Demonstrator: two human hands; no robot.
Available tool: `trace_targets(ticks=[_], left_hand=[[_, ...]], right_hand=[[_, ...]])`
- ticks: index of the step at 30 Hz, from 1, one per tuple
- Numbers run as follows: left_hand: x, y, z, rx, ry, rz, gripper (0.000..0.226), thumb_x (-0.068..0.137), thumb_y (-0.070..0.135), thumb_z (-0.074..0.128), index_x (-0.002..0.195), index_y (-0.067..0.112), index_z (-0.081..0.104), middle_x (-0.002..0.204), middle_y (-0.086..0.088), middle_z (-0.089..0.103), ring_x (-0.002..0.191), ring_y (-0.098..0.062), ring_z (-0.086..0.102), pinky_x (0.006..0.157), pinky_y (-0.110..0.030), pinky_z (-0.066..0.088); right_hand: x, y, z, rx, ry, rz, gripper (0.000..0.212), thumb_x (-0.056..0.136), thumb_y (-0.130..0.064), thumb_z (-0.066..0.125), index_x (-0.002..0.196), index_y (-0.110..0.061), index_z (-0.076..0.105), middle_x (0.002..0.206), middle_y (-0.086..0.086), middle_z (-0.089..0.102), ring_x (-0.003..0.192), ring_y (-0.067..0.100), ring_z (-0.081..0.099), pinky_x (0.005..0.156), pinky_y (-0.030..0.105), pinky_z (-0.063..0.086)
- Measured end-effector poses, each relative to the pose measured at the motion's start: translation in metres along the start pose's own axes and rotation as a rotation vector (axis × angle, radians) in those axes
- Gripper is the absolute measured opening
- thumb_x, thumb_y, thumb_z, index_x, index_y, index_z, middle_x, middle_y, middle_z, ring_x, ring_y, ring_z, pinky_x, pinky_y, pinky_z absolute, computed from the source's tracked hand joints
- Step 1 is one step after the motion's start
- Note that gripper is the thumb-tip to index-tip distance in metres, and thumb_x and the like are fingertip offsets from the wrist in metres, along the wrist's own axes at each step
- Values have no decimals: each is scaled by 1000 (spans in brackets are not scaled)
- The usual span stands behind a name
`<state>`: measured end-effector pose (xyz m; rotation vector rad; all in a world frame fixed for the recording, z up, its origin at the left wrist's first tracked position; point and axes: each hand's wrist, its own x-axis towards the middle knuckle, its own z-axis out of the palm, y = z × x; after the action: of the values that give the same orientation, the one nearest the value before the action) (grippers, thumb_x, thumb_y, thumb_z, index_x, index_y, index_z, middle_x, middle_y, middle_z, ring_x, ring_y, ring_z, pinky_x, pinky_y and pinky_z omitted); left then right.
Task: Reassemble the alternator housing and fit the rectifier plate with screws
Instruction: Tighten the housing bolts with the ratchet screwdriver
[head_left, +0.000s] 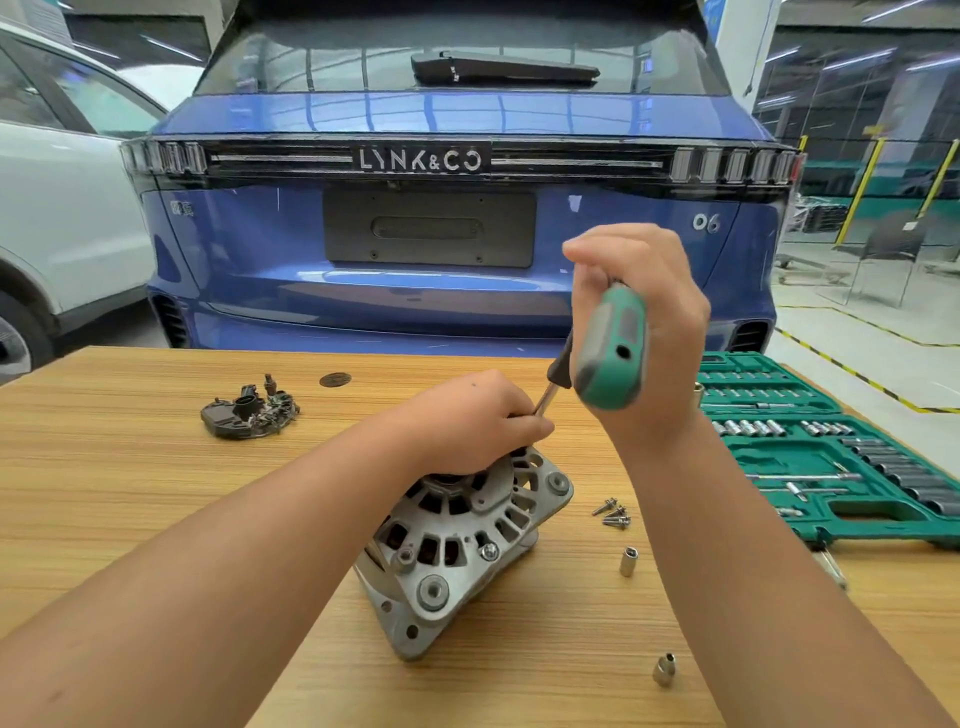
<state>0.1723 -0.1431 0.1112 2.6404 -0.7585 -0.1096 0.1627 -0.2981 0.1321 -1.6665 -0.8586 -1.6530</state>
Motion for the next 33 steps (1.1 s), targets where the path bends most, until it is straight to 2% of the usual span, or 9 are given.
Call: trace_targets(ticks=[3, 6, 12, 15, 18, 20, 23, 26, 33], left_hand=[[0, 1, 0, -51, 11, -15, 59, 102, 65, 32, 96, 21, 71, 82, 5, 68, 78, -14, 65, 73, -31, 50], [-1, 1, -1, -136, 35, -15, 56, 102, 66, 28, 106, 29, 70, 89, 26, 64, 89, 8, 60, 72, -17, 41], [2, -1, 1, -114, 59, 20, 64, 103, 64, 25, 102, 23, 73, 86, 24, 66, 86, 3, 62, 73, -21, 43], [3, -3, 2, -102, 65, 21, 63, 103, 64, 26, 100, 23, 74, 84, 24, 66, 83, 5, 61, 72, -19, 42], [5, -3, 2, -46, 40, 54, 58, 103, 65, 24, 92, 31, 70, 90, 15, 69, 84, 0, 62, 73, -22, 44], [5, -3, 2, -17, 23, 65, 54, 103, 65, 23, 90, 37, 66, 86, 15, 68, 80, 1, 60, 69, -23, 41], [4, -3, 3, 14, 28, 67, 51, 102, 67, 22, 88, 41, 64, 69, 17, 63, 68, 4, 58, 63, -25, 37], [3, -3, 3, 23, 32, 80, 55, 100, 67, 21, 93, 37, 67, 78, 9, 65, 74, -3, 59, 64, -27, 39], [4, -2, 4, 11, 38, 64, 59, 102, 65, 20, 96, 34, 69, 90, 10, 67, 83, -4, 60, 70, -24, 42]], right_hand=[[4, 4, -11, 68, -179, 99, 30, 88, 12, 50, 113, 5, 66, 105, 13, 62, 98, 38, 58, 85, 50, 48], [11, 2, -24, 176, -369, 159, 43, 92, -19, 35, 127, -12, 58, 119, 6, 57, 114, 30, 52, 98, 39, 40], [16, 3, -31, 191, -519, 214, 49, 105, -52, 30, 138, -23, 53, 128, 3, 55, 125, 26, 48, 106, 38, 37], [19, 0, -31, 151, -489, 233, 46, 106, -47, 38, 131, -16, 62, 115, 6, 60, 113, 28, 56, 96, 40, 45], [24, -5, -31, 37, -386, 193, 33, 104, -27, 48, 103, -9, 76, 77, 2, 61, 80, 20, 56, 72, 32, 43], [29, -10, -32, -24, -329, 254, 34, 102, -27, 54, 85, -7, 75, 59, 1, 53, 60, 17, 49, 57, 33, 37], [34, -15, -34, -110, -360, 435, 36, 99, -37, 53, 78, -16, 72, 56, 7, 61, 53, 22, 56, 53, 41, 43], [39, -19, -35, 187, -370, 746, 16, 98, -30, 56, 93, -25, 70, 59, -2, 67, 55, 14, 66, 57, 31, 55], [46, -16, -32, 1038, -115, 1376, 6, 102, -11, 49, 105, -13, 54, 67, 2, 55, 55, 14, 48, 68, 29, 41]])
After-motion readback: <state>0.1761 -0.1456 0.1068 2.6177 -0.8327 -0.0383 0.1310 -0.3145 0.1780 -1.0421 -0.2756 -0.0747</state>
